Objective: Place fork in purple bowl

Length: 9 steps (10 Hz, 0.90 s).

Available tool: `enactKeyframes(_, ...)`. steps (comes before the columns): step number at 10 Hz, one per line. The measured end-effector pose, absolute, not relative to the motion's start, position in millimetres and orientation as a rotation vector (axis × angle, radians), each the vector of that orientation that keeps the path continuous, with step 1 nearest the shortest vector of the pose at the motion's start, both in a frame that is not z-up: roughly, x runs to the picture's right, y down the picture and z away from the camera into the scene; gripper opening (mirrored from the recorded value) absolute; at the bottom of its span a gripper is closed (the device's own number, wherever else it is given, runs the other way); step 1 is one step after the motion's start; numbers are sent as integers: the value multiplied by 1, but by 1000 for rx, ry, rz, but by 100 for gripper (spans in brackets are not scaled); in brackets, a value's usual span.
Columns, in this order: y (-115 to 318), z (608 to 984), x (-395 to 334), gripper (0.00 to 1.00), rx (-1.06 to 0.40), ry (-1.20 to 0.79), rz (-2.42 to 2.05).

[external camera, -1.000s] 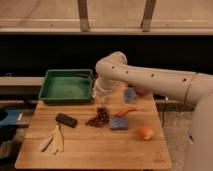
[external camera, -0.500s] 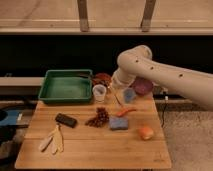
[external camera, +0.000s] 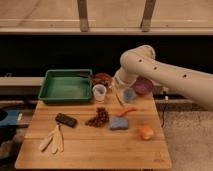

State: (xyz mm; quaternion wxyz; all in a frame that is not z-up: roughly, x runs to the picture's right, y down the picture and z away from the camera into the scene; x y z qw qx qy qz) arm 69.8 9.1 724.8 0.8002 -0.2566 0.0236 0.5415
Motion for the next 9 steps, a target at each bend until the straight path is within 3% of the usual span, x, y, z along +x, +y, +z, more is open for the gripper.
enactKeyframes(5, 9, 725, 70, 0, -546, 49, 1159)
enactKeyframes(9, -29, 735, 101, 0, -448, 43, 1243)
